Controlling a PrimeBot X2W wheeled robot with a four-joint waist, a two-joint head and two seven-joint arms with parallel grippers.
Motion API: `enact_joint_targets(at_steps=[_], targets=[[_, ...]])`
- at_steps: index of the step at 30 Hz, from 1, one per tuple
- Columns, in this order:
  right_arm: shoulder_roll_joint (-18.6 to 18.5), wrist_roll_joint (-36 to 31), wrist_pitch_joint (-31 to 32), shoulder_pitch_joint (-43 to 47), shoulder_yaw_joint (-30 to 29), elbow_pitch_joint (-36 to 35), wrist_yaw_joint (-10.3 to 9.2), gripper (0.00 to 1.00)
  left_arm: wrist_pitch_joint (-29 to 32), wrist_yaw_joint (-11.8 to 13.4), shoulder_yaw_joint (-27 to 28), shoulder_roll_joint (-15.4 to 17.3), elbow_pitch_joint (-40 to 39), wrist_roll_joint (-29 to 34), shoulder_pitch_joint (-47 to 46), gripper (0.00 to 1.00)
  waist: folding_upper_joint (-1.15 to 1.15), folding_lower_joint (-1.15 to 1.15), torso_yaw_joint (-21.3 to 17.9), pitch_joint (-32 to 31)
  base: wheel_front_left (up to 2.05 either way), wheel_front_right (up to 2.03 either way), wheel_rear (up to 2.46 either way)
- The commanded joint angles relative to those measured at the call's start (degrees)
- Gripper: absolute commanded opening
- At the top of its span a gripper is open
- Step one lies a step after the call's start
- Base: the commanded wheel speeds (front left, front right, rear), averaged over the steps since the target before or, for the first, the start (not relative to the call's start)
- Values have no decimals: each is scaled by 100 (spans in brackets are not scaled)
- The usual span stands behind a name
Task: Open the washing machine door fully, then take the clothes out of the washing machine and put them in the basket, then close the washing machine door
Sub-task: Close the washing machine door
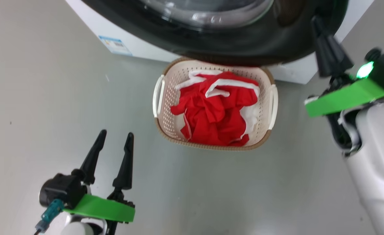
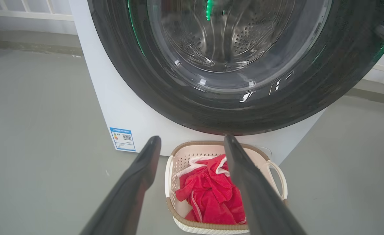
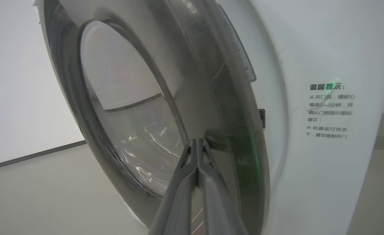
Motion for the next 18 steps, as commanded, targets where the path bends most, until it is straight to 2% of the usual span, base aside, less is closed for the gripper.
enact_joint_targets(at_steps=[1, 8, 18], targets=[[-23, 8, -35, -197, 30, -78, 17, 0, -69, -32, 142, 77, -151, -41, -131, 100, 0, 0, 88, 216, 0, 0, 0], [-123, -6, -35, -650, -10, 67, 17, 0, -69, -32, 97, 77, -139, -103, -308, 100, 0, 0, 133, 440, 0, 0, 0], [-50, -81, -35, -1130, -277, 161, 17, 0, -69, -32, 58, 77, -128, -165, -498, 100, 0, 0, 143, 605, 0, 0, 0]])
